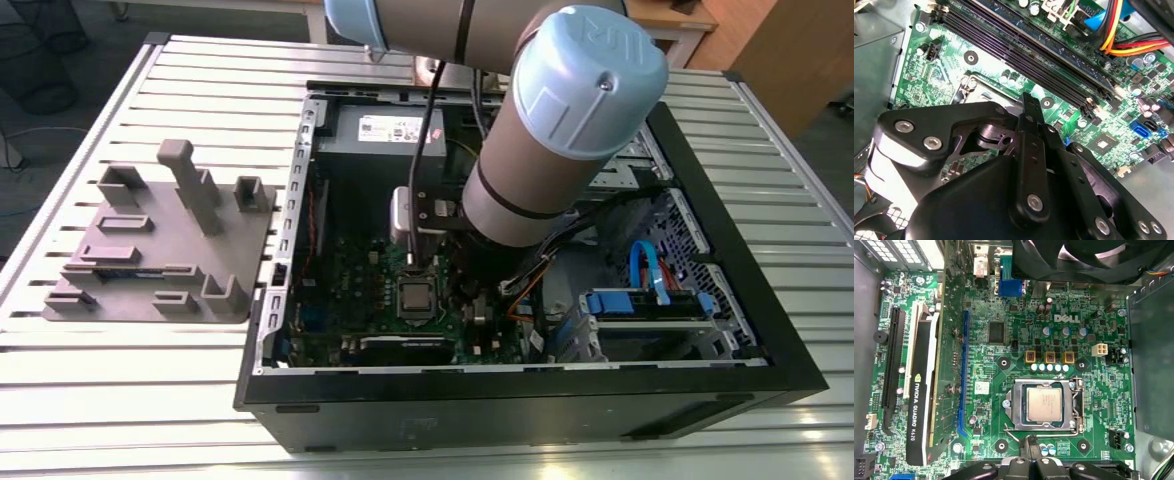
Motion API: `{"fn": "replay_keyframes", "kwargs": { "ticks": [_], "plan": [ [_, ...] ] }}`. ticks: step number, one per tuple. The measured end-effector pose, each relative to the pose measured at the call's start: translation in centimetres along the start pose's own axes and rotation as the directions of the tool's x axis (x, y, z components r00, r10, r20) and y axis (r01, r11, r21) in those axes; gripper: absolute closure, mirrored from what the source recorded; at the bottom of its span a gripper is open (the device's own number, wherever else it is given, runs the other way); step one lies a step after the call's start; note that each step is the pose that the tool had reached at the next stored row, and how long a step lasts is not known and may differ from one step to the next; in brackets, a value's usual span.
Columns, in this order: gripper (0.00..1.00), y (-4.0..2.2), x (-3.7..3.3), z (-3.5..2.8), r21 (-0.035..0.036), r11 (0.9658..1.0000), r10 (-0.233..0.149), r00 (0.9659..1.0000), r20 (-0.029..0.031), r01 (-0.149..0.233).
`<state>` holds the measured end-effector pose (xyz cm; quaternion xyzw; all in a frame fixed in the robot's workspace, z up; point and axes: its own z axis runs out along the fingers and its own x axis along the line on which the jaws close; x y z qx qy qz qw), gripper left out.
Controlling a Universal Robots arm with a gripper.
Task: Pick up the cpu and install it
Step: 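Install the first cpu locking lever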
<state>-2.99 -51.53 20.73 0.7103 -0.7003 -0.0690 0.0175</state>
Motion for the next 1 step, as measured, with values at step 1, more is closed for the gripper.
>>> {"fn": "replay_keyframes", "kwargs": {
  "ticks": [1],
  "plan": [
    [0.90,0.00,0.00,0.00,0.0000,1.0000,0.000,1.0000,0.0000,0.000]
  ]
}}
